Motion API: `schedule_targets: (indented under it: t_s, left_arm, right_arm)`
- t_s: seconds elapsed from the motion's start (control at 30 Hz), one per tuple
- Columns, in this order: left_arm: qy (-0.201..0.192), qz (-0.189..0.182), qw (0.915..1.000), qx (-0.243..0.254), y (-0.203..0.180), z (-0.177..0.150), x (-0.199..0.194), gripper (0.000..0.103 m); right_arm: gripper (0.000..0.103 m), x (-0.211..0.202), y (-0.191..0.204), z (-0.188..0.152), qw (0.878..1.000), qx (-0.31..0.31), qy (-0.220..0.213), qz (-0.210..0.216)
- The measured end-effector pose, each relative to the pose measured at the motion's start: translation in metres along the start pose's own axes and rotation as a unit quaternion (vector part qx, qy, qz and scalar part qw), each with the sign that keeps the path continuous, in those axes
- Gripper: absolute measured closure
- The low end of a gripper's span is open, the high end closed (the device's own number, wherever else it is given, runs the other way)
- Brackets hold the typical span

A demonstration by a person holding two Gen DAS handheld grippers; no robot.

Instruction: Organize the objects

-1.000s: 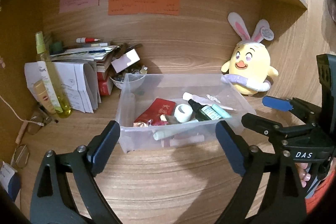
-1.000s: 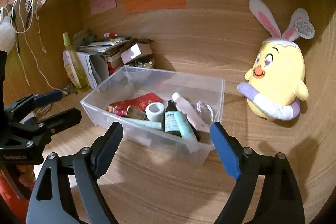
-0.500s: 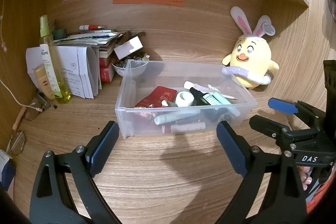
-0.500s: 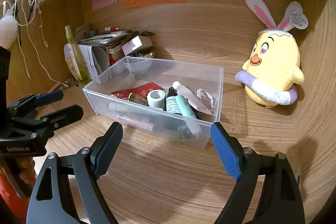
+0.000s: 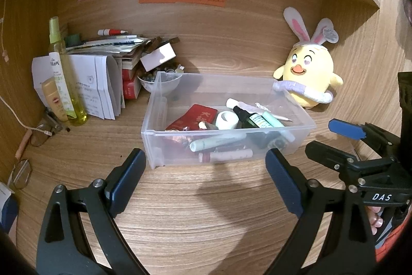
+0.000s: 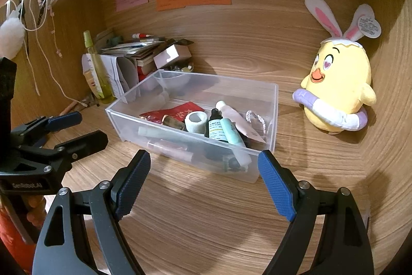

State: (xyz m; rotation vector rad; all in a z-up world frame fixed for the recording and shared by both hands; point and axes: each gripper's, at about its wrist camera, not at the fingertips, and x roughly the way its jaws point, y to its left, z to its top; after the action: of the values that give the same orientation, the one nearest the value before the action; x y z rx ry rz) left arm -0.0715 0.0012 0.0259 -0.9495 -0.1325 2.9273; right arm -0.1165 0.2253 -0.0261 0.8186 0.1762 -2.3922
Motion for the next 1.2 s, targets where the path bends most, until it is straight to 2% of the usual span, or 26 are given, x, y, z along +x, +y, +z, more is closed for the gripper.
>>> schedule_targets:
  t_s: [0.63, 1.2]
  left_arm:
    - [-0.008, -0.004, 0.9999, 0.011, -0.006, 0.0, -0.0036, 0.008]
    - [0.001, -0.014, 0.9999, 0.008, -0.0071, -0.0006, -0.0003, 0.008]
  right_arm:
    - [0.019, 0.0007, -0.0014, -0.0004, 1.0, 0.002, -0.001, 0.0]
    - [0.019, 0.0003, -0.0032, -0.0029, 1.0, 0.004, -0.001, 0.001]
